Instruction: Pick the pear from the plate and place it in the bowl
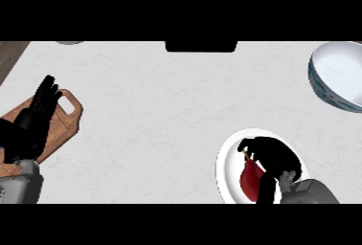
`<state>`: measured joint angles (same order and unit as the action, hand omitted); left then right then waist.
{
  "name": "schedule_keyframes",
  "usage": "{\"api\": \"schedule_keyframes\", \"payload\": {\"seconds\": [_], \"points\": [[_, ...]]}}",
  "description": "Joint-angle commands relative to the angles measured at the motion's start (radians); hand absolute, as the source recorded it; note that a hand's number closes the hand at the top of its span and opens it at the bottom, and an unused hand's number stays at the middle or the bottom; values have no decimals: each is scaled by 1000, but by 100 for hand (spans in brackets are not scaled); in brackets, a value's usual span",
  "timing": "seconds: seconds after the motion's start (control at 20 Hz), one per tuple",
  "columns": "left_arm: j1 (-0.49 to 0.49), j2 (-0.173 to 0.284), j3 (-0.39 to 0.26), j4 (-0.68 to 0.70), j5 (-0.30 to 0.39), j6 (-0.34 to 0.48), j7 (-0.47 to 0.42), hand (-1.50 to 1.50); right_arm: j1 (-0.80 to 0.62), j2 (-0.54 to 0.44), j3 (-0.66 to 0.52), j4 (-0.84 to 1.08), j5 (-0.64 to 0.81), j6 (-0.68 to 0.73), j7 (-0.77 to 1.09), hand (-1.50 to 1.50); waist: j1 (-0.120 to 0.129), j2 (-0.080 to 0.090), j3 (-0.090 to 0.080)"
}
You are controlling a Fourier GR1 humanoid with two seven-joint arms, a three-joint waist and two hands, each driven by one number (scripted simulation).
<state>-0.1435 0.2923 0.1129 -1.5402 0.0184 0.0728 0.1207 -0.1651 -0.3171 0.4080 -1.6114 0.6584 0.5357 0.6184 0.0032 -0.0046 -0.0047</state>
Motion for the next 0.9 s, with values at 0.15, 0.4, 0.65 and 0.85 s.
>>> {"api": "schedule_keyframes", "payload": {"seconds": [0.15, 0.4, 0.65, 0.85], "points": [[13, -30, -13, -74, -40, 15, 76, 0, -30, 50, -27, 108, 66, -32, -111, 150, 0, 4, 5], [-15, -24, 10, 10, -39, 3, 11, 0, -107, 112, -88, 190, 106, -119, -62, 150, 3, 7, 5], [-32, -15, -15, -18, -21, -37, 9, 0, -338, 94, -385, 380, 97, -224, 162, 150, 64, 37, 6], [-41, -45, -28, 10, -39, -11, -2, 0, -522, 48, -416, 575, 196, -339, 189, 150, 66, 29, 6]]}}
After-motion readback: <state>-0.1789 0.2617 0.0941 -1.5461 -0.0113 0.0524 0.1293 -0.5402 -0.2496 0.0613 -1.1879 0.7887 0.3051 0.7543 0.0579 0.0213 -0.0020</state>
